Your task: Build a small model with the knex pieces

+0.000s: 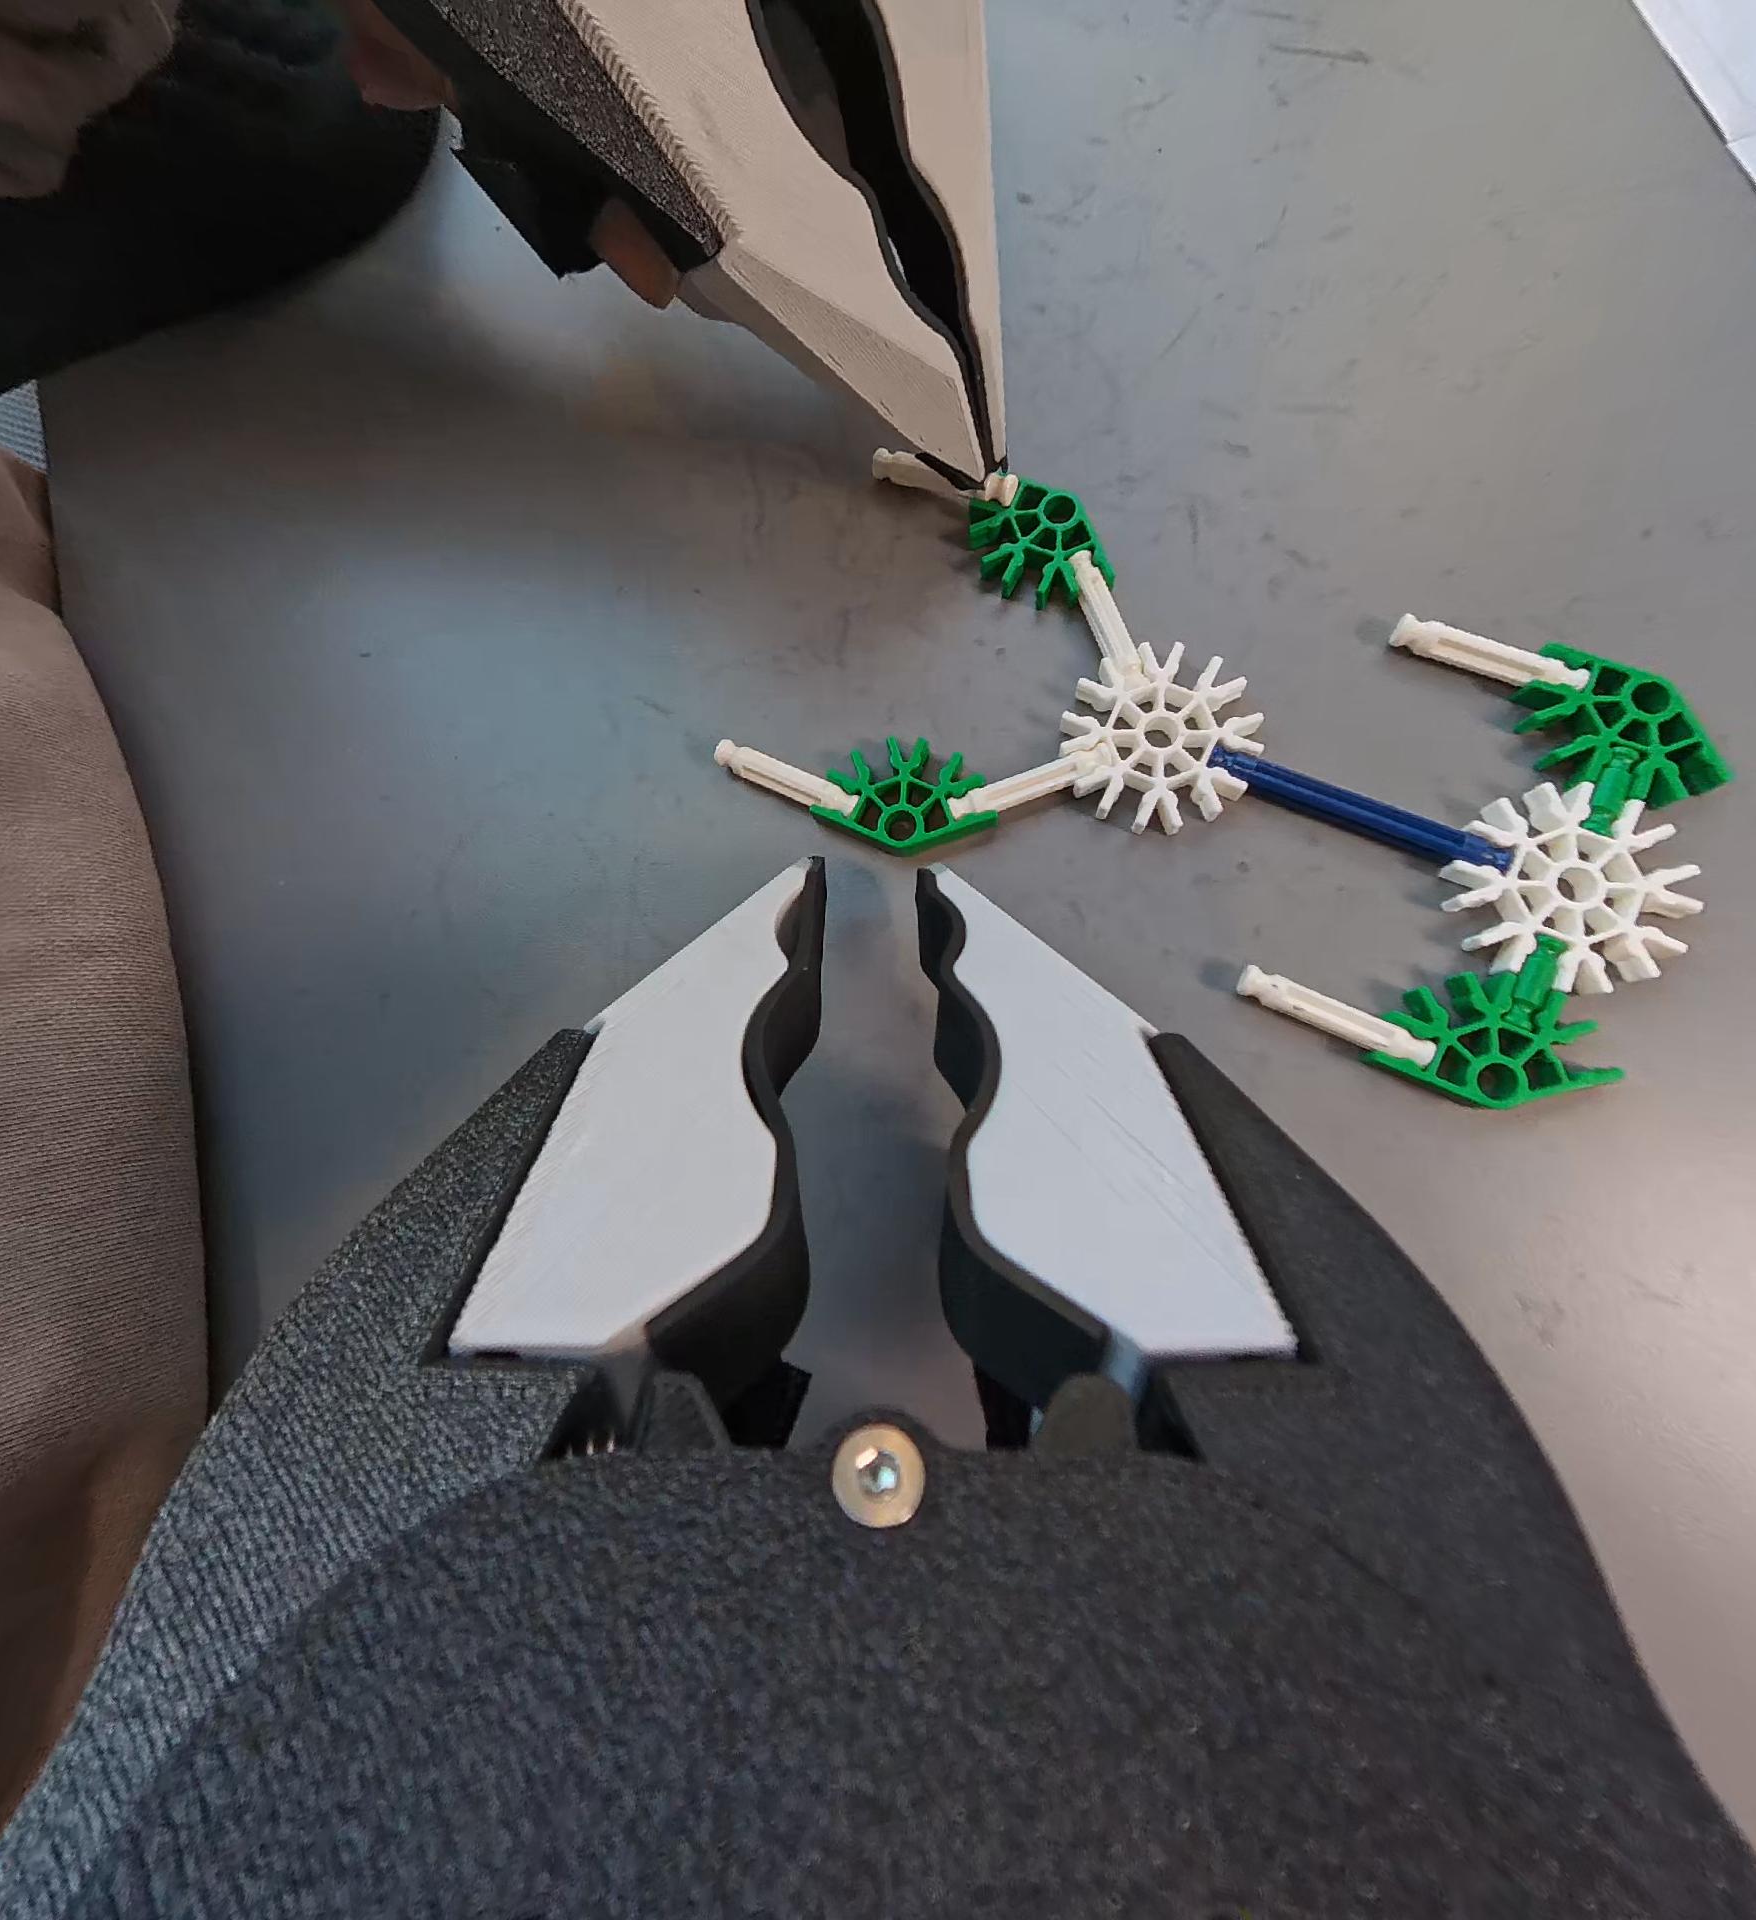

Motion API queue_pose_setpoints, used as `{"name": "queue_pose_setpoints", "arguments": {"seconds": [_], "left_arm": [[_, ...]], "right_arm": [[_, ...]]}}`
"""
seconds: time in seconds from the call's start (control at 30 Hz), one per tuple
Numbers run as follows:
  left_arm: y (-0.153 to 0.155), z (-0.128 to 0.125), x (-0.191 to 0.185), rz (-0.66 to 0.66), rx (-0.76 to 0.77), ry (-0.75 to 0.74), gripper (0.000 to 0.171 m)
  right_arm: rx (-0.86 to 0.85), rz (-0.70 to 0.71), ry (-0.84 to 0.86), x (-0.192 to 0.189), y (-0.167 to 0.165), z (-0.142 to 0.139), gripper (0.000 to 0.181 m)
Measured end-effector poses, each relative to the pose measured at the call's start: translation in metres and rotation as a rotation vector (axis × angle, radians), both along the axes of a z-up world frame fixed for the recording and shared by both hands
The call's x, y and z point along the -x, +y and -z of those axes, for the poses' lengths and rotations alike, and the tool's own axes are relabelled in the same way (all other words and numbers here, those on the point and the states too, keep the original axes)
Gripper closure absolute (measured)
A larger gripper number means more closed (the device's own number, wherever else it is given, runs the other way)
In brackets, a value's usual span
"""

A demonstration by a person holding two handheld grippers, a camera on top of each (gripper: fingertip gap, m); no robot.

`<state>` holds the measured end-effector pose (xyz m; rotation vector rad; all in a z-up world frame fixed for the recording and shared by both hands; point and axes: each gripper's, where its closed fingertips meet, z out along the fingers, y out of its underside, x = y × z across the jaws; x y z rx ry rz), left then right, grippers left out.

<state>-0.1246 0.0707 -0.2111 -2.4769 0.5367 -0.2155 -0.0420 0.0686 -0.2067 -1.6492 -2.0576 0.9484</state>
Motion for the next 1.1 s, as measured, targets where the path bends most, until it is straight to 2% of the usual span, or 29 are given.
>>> {"name": "queue_pose_setpoints", "arguments": {"seconds": [0.7, 1.1], "left_arm": [[0.012, 0.003, -0.007, 0.32, 0.323, 0.372, 0.171], [0.015, 0.003, -0.011, 0.414, 0.294, 0.239, 0.171]], "right_arm": [[0.025, 0.018, 0.037, -0.007, 0.006, -0.003, 0.166], [0.049, 0.049, 0.052, -0.008, 0.015, -0.006, 0.165]]}}
